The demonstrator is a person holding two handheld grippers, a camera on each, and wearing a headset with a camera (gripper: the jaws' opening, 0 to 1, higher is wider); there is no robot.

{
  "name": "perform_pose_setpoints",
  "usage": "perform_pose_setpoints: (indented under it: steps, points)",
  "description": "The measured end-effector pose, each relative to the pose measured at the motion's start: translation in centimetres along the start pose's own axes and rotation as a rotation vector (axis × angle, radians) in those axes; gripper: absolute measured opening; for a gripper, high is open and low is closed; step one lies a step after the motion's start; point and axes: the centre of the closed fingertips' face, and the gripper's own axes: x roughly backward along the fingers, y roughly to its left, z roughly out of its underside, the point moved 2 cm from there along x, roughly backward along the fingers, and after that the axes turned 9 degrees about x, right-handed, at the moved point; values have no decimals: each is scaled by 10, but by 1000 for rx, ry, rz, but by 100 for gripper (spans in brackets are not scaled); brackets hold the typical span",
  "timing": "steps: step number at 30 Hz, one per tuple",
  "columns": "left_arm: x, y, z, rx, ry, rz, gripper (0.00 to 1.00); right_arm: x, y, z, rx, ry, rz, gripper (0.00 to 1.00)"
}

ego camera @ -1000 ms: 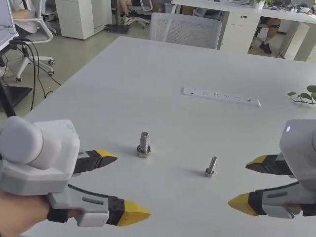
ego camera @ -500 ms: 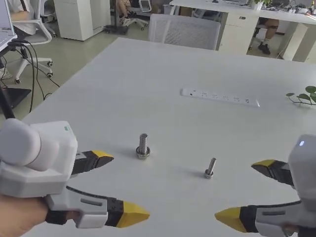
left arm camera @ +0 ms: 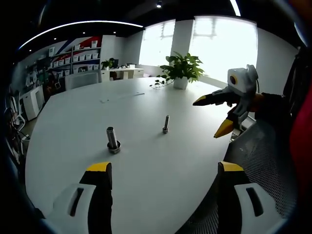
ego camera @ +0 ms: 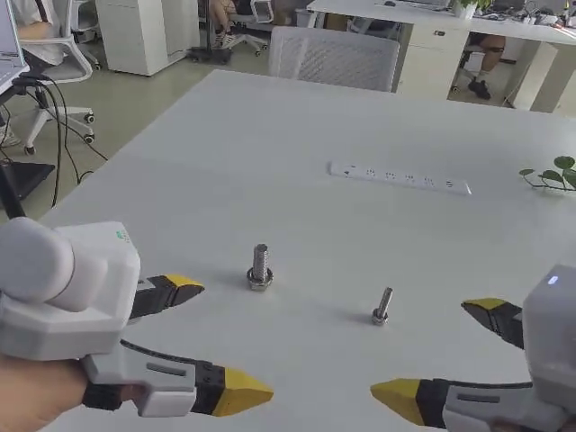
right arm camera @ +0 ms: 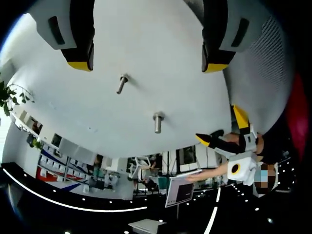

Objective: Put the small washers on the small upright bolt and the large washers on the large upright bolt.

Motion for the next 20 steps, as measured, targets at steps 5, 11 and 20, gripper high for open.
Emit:
perform_pose_setpoints:
  steps: [5, 11, 20]
  points:
    - [-1, 4, 3, 11, 12, -20, 91, -5, -2, 5, -25, 11, 12, 93]
    - [1, 14, 6, 26, 26, -67, 91, -7, 3, 7, -26, 18, 8, 93]
    - [2, 12, 3, 25, 11, -57, 91, -6, 1, 7, -32, 15, 14, 94]
